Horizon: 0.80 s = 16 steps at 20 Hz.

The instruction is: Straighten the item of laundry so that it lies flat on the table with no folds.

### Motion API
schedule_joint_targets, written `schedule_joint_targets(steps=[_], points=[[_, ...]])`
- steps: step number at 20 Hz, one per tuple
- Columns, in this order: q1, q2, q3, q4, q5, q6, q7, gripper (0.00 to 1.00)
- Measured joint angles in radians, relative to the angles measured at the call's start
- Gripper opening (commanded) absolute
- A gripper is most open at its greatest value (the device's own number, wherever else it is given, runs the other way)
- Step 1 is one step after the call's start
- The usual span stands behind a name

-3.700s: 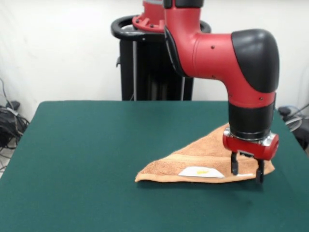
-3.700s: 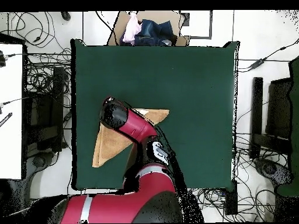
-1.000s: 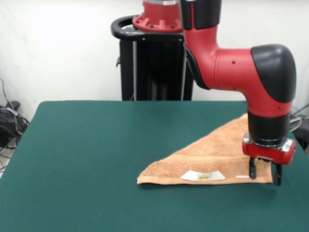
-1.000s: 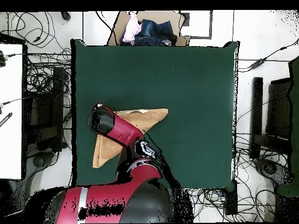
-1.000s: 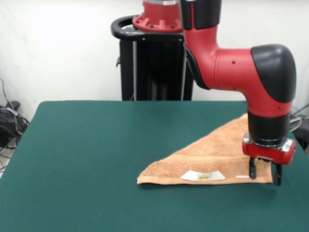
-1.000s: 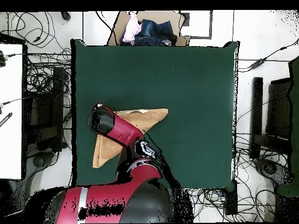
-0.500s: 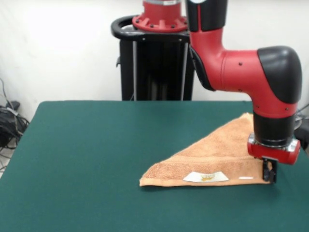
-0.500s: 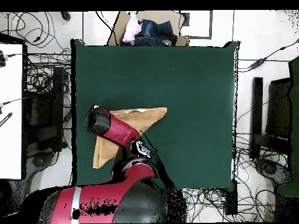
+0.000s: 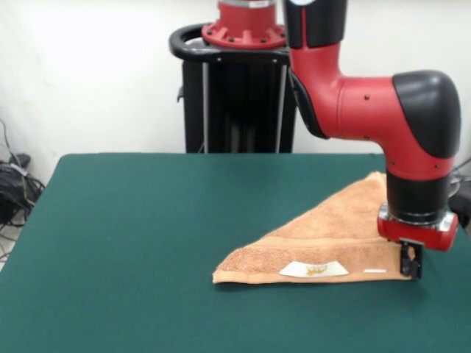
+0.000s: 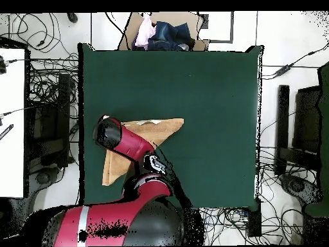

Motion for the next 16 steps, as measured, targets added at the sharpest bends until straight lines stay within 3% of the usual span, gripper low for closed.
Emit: schedule_joint_targets(steps=[7, 8, 16], points=[[0.035, -0.005, -0.047, -0.015, 0.0, 0.062, 0.0, 0.0], [0.063, -0.013, -0.077, -0.026, 0.0, 0.111, 0.0, 1.0], [0.077, -0.033, -0.086, -0.042, -0.001, 0.137, 0.0, 1.0]])
